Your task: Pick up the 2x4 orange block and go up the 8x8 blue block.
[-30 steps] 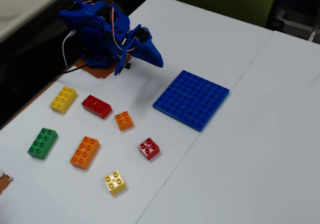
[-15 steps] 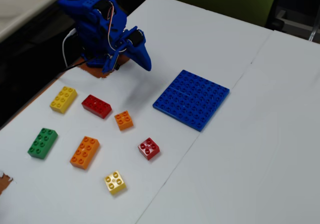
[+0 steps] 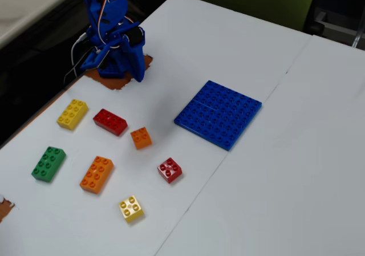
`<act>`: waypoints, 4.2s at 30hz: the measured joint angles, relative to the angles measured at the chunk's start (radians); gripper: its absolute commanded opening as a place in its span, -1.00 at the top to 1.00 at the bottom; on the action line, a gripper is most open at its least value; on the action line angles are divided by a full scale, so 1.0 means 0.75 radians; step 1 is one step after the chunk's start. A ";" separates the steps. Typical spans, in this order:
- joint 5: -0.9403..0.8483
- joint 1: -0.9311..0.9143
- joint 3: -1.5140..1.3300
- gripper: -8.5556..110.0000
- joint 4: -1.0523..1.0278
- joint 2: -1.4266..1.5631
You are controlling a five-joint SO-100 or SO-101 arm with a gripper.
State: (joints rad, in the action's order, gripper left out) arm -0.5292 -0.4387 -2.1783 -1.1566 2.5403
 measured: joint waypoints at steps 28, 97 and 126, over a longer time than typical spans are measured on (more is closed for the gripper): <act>-0.775 -0.783 0.579 0.74 0.605 -1.205; -0.927 -0.757 1.685 0.50 -0.014 -2.182; -0.922 -0.755 1.691 0.82 0.010 -2.233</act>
State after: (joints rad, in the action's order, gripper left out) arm -1.2210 -1.0048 -0.9097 -1.1490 0.8652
